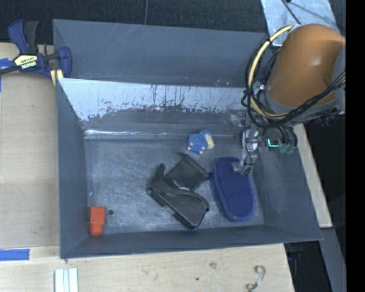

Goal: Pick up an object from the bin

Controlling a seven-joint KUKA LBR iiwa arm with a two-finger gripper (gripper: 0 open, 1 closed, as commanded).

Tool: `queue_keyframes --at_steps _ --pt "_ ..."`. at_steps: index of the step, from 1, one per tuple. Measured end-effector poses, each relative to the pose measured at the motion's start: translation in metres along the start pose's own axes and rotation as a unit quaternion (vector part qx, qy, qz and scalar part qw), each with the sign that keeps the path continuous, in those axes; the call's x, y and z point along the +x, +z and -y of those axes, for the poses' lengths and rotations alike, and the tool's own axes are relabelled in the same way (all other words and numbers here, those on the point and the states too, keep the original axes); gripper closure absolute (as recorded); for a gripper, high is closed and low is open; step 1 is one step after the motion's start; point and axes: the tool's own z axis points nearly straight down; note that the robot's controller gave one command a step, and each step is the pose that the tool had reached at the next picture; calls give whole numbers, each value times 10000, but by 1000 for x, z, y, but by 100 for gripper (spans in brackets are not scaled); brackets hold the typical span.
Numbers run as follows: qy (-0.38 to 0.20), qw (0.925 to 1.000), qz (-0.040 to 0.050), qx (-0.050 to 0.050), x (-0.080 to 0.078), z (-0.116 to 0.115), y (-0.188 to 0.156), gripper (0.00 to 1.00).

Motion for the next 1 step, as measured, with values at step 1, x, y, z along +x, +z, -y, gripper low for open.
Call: queue_keyframes --at_steps 1 --pt "-278 9996 50 7 -56 -22 142 0"
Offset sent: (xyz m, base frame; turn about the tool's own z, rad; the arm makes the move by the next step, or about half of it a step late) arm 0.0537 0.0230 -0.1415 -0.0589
